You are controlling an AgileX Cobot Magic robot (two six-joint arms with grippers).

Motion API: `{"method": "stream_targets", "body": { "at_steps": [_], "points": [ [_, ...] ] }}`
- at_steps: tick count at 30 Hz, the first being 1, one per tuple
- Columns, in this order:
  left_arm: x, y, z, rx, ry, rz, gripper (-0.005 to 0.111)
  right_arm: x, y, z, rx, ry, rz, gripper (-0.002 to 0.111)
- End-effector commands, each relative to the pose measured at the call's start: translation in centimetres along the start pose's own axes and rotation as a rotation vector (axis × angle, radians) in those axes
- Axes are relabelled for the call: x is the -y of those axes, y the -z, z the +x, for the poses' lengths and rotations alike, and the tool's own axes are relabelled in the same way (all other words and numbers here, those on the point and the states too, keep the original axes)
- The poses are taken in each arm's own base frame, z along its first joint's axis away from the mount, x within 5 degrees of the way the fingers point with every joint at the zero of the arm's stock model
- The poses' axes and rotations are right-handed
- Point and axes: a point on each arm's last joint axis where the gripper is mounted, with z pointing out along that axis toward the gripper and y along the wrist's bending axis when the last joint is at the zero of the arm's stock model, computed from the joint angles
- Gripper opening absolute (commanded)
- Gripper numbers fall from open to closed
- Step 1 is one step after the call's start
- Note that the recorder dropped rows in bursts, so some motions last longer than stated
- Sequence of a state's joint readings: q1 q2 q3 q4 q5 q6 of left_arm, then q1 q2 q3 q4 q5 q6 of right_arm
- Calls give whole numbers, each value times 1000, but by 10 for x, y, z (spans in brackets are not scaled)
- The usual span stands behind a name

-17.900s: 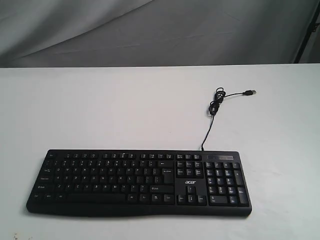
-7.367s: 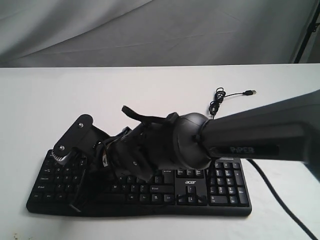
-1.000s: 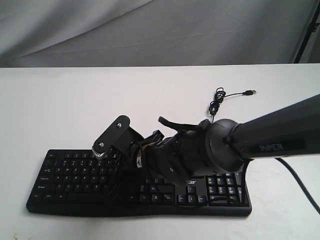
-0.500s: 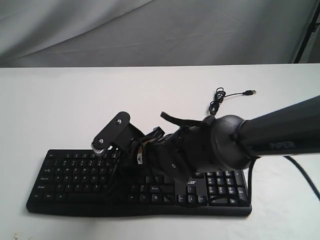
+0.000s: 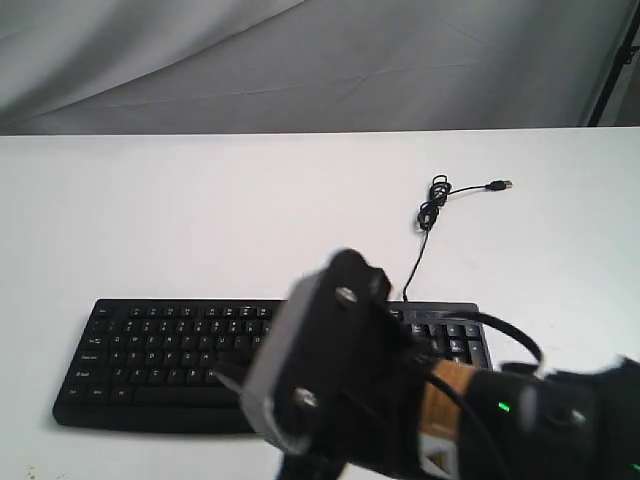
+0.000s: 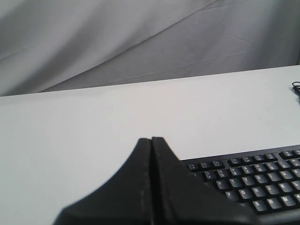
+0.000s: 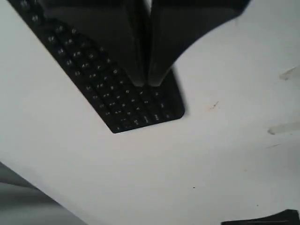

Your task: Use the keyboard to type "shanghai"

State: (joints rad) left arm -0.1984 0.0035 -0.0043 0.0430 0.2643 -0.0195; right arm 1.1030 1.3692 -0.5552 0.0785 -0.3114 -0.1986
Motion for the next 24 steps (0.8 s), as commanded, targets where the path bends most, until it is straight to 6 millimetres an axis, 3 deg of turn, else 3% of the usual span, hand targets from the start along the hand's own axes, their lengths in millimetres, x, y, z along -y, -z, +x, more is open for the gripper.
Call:
{"method": "stream_targets", "body": {
  "at_steps": [1,6,10,18,24],
  "points": [
    [0,0,1,4,1,4,0,-4,34,31,-48,-107,9,0],
    [0,0,1,4,1,4,0,-3,49,58,-112,-230,46,0],
    [0,0,1,4,1,4,0,-4,51,66,-139,-242,49,0],
    [0,0,1,4,1,4,0,-3,51,64,-119,-241,55,0],
    [0,0,1,4,1,4,0,-2,67,51,-22,-238,49,0]
  ]
}}
